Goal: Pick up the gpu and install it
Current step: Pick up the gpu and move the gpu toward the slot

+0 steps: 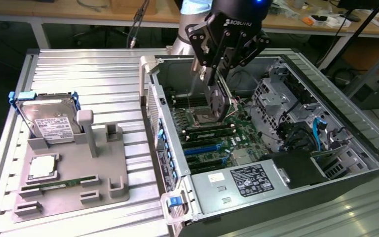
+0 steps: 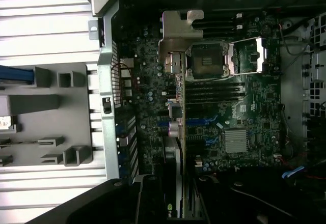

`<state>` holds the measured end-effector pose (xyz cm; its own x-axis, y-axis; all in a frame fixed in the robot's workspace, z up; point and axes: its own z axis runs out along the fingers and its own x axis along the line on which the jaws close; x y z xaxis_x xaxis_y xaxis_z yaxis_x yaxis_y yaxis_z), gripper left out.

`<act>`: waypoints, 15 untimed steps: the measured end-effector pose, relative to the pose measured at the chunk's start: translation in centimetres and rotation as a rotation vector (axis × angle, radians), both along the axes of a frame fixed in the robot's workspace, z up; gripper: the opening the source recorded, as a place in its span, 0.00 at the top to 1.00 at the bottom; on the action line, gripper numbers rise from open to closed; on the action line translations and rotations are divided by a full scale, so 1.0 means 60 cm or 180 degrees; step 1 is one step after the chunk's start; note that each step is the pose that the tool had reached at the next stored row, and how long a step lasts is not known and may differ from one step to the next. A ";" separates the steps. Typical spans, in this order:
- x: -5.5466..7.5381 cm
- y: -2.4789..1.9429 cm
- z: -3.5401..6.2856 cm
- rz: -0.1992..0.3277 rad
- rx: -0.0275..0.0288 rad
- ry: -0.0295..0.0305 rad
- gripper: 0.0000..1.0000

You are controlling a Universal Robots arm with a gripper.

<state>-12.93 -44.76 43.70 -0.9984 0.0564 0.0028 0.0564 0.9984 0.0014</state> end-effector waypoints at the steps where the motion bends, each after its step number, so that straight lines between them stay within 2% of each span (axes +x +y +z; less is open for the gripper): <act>1: 0.004 0.0000 0.000 0.0000 0.0000 0.0000 0.73; 10: 0.033 0.0000 0.000 0.0000 0.0000 0.0003 0.73; 15: 0.091 0.0000 0.000 0.0000 0.0000 0.0005 0.73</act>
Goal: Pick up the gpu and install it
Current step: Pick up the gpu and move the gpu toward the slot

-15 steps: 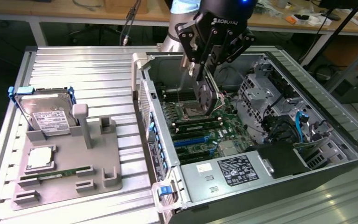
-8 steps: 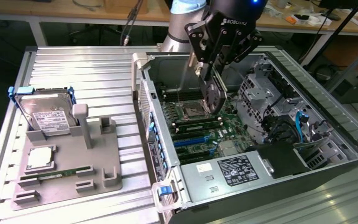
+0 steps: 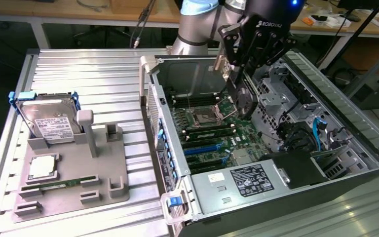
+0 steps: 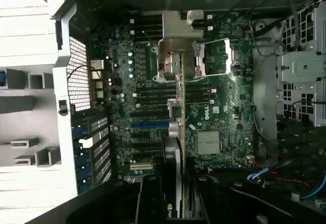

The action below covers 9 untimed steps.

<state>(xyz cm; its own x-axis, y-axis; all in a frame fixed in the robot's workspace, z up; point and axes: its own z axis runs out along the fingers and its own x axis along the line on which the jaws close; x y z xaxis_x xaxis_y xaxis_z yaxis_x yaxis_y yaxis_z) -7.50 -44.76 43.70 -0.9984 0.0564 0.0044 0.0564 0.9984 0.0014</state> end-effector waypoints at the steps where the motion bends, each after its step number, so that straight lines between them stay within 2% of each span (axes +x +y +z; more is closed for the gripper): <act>1: 0.014 0.0000 0.000 0.0000 0.0000 0.0000 0.73; 6: 0.067 0.0000 0.000 0.0000 0.0000 0.0001 0.73; 9: 0.074 0.0000 0.000 0.0000 0.0000 0.0001 0.73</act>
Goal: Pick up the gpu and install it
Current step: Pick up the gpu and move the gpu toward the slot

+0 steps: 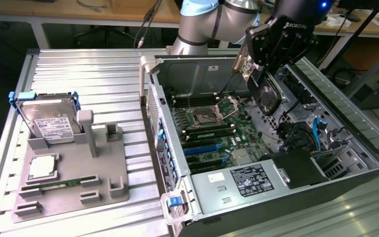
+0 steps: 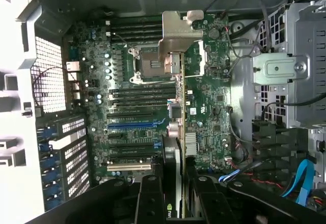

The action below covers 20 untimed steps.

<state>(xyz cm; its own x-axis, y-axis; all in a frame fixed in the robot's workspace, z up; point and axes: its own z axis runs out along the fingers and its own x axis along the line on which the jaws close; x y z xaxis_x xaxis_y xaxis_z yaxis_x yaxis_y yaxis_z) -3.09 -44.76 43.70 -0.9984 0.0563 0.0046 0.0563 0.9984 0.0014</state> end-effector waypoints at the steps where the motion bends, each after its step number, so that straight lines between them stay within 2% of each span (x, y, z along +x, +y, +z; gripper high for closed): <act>1: 0.002 0.0000 0.000 0.0000 0.0000 0.0000 0.73; 20: 0.015 0.0000 0.000 0.0000 0.0000 0.0000 0.73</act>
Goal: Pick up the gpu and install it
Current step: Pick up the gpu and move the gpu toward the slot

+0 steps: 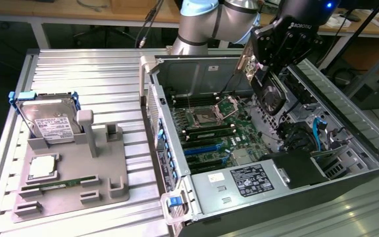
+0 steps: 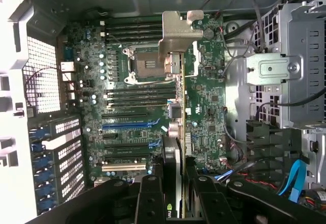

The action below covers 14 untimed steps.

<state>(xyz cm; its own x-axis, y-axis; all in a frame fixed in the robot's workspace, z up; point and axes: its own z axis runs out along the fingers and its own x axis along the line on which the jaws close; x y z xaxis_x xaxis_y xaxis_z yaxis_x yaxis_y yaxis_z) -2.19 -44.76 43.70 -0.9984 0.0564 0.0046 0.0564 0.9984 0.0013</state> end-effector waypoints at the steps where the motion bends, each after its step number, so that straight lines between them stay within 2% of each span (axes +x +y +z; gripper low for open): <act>1: 0.001 0.0000 0.000 0.0000 0.0000 0.0000 0.73; 14: 0.007 0.0000 0.000 0.0000 0.0000 0.0000 0.73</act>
